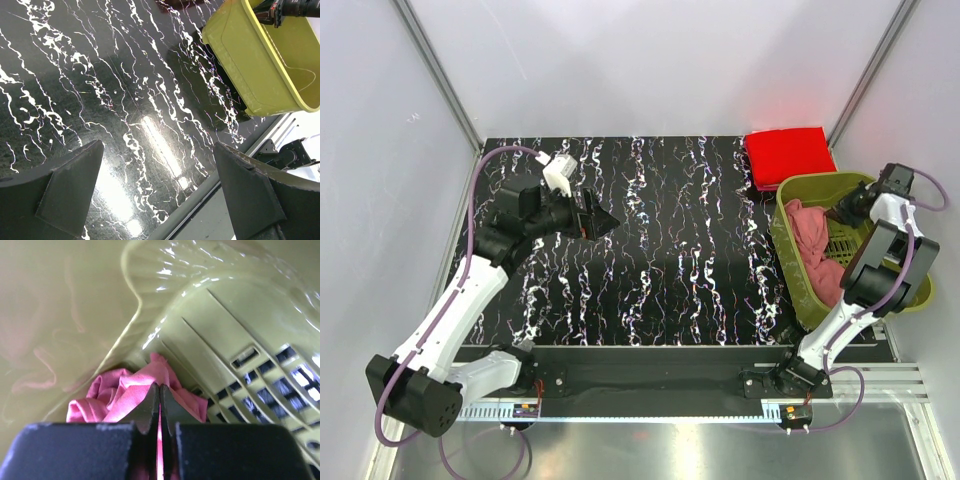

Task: Fold and stack the t-shirts
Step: Grab the tshirt from the pile, then move the tshirt to the center of the board

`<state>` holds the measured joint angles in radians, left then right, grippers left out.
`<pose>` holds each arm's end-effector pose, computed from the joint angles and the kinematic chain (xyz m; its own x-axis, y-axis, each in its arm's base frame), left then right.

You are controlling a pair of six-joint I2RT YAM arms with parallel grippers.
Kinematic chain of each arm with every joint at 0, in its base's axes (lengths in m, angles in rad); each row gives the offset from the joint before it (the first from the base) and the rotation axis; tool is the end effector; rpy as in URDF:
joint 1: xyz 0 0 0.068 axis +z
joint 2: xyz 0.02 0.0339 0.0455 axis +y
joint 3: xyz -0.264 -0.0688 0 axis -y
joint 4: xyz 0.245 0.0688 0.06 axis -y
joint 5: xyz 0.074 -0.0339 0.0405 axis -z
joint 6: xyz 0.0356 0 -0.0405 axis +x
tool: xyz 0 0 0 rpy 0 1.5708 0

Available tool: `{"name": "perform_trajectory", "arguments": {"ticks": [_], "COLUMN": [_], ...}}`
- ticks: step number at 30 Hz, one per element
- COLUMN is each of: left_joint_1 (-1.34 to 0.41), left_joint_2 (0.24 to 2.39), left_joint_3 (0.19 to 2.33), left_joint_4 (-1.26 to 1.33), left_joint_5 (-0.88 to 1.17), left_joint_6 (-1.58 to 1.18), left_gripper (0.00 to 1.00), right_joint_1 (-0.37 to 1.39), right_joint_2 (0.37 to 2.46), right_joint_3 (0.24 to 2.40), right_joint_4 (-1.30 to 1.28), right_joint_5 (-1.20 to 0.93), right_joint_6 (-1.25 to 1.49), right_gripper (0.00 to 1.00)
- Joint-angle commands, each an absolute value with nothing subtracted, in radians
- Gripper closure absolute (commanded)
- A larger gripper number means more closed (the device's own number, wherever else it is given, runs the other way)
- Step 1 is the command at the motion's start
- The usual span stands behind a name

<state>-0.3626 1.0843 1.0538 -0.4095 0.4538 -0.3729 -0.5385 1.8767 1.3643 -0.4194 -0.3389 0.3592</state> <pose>0.2181 -0.0994 0.3542 -0.6221 -0.1142 -0.7745 0.4972 0.7066 -0.5035 0.3551 -0.1984 0.2111 -0.5349 0.7057 -0.4645 0.5357 0.7085 0.4595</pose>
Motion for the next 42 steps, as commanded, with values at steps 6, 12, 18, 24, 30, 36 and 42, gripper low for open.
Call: {"name": "perform_trajectory", "arguments": {"ticks": [6,12,18,24,30,36,42], "left_joint_1": [-0.360,-0.361,-0.360,-0.350,-0.212,-0.161,-0.169], "left_joint_2": [1.077,1.049,1.009,0.977,0.942,0.946,1.037], "left_joint_3": [1.068,1.046,1.009,1.043,1.017,0.951,0.917], "left_joint_4": [-0.341,-0.299,-0.281,-0.370,-0.457,-0.446,-0.390], "left_joint_5": [0.488,0.462,0.436,0.266,0.173,0.218,0.400], "left_joint_6": [-0.374,-0.410,-0.454,-0.485,-0.564,-0.554,-0.506], "left_gripper": [0.01,0.01,0.01,0.01,0.01,0.01,0.07], "right_joint_1": [-0.534,-0.534,-0.479,-0.232,0.093,0.397,0.403], "right_joint_2": [1.507,1.318,1.292,1.397,1.485,1.696,1.667], "right_joint_3": [1.659,1.711,1.629,1.753,1.534,1.437,1.552], "right_joint_4": [-0.615,-0.301,0.214,0.223,-0.199,-0.500,-0.730], "right_joint_5": [-0.299,-0.773,-1.031,-1.069,-0.869,-0.724,-0.427], "right_joint_6": [0.489,0.837,1.253,1.204,0.859,0.552,0.443], "right_gripper": [1.00,1.00,1.00,1.00,1.00,0.67,0.46]}}
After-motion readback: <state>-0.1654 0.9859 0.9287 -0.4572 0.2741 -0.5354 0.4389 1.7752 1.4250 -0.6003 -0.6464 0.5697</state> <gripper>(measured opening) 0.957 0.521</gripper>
